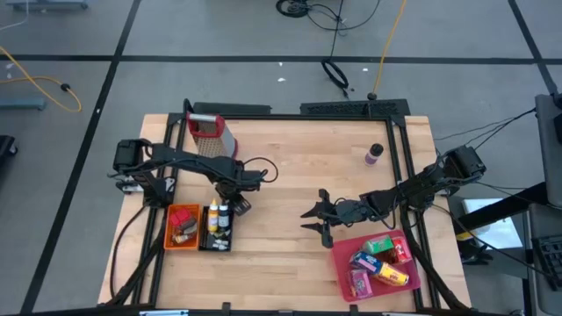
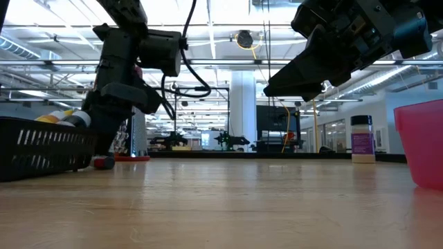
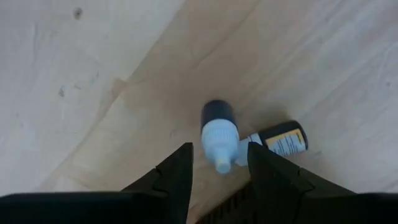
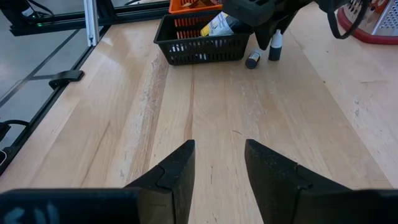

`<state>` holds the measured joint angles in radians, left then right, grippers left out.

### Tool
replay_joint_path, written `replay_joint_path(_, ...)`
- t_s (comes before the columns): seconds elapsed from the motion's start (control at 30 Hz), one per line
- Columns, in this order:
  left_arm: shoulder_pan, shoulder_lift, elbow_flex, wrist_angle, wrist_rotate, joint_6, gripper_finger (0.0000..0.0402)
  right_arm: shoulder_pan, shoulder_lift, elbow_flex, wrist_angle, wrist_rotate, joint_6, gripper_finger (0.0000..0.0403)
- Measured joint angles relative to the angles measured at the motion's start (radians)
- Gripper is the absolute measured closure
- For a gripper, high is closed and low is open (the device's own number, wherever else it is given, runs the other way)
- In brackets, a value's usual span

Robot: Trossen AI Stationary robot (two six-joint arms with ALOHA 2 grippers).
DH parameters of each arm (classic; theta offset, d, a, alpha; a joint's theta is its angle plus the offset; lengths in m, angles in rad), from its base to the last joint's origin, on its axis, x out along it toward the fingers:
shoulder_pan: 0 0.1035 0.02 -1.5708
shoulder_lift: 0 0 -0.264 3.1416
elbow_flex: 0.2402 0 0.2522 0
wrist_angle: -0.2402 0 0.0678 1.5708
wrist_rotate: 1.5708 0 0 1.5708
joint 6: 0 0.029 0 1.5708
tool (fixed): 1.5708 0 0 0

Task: Pick & Place Kitchen Items
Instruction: Put the purple food coloring bottle into the black bin

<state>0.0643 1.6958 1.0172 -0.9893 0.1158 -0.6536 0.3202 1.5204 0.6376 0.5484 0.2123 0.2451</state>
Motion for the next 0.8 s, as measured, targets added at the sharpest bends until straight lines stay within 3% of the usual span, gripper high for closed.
replay_joint_path(0.43,0.001,-0.001,0.0,0.079,-0.038,0.051,0.036,0.0,0.0,0.0,0.0,0.0,0.0,0.0271)
replay_joint_path(0.8,0.007,-0.003,0.005,0.076,-0.037,0.069,0.0349,0.0,0.0,0.0,0.0,0.0,-0.004,0.0271)
